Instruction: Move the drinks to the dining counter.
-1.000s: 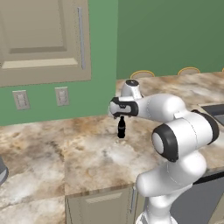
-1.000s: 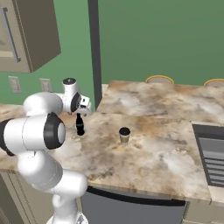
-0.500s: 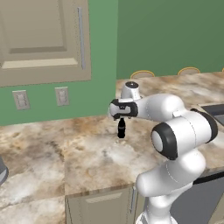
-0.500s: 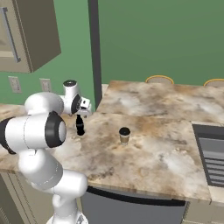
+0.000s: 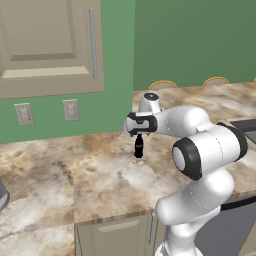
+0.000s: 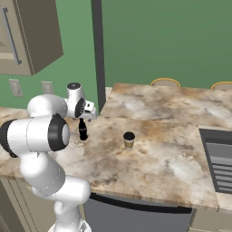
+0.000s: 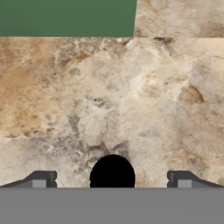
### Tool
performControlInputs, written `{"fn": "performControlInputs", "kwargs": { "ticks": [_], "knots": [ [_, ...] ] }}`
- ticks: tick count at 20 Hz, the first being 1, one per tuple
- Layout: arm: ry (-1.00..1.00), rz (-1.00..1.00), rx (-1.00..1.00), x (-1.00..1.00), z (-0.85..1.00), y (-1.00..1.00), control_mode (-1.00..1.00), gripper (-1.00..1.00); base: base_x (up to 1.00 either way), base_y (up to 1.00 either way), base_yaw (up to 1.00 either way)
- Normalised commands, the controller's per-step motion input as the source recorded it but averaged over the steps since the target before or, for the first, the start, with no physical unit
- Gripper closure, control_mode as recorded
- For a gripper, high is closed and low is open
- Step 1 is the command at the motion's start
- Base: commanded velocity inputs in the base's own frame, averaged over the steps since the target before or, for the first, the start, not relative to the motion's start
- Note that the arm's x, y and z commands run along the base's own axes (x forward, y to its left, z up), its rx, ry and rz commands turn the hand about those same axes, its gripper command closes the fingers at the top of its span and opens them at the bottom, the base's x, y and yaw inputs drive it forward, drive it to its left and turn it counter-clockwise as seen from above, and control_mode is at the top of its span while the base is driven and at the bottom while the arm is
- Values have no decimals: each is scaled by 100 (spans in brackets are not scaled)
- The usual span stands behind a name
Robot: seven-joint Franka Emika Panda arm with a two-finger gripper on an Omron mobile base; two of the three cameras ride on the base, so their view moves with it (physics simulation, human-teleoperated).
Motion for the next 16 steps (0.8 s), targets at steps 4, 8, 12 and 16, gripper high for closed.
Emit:
{"fn": "performControlInputs", "kwargs": {
  "ticks": [4, 8, 12, 16],
  "knots": [
    [0, 0, 0, 0, -2, 0, -100, -100, 0, 0, 0],
    [0, 0, 0, 0, -9, 0, -100, 100, 0, 0, 0],
    [0, 0, 0, 0, -13, 0, -100, 100, 0, 0, 0],
    [0, 0, 0, 0, -6, 0, -100, 100, 0, 0, 0]
  ]
}}
